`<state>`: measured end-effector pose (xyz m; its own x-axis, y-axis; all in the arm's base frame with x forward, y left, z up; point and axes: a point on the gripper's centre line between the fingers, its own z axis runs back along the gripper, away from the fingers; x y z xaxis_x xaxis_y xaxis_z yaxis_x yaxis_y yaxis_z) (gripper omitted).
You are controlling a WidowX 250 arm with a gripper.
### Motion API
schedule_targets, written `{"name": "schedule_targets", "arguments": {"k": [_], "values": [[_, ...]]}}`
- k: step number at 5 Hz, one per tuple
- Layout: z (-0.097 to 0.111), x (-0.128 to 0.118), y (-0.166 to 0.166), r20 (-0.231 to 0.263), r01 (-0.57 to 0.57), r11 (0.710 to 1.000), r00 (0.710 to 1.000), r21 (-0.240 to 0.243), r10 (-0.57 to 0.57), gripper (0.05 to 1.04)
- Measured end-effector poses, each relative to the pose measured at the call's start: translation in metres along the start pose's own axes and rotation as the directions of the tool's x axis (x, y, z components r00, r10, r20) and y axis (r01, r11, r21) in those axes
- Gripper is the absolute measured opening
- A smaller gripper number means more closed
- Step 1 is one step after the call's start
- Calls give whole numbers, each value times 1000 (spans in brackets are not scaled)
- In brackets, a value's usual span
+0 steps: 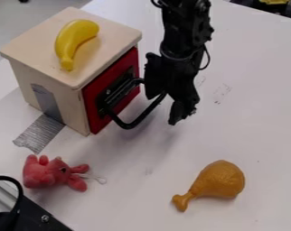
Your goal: Open the drawer
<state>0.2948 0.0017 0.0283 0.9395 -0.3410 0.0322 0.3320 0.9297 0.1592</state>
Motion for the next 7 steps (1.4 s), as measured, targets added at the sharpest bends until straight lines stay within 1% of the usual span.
{"name": "schedule_targets", "arguments": {"k": [1, 2, 3, 4, 5, 6, 7], "values": [[-13, -5, 2, -45, -17, 1000, 999, -7, 17, 972], [-17, -6, 0, -53, -45, 999, 998, -27, 44, 679], [-18, -2, -9, -32, -82, 994, 996, -70, 80, 388], [-15, 3, -25, -23, -105, 990, 994, -91, 103, 193], [-11, 9, -49, -17, -104, 989, 995, -108, 103, 156], [-8, 13, -71, -9, -93, 989, 996, -113, 92, 152], [-7, 15, -81, -6, -103, 988, 995, -119, 103, 178]]}}
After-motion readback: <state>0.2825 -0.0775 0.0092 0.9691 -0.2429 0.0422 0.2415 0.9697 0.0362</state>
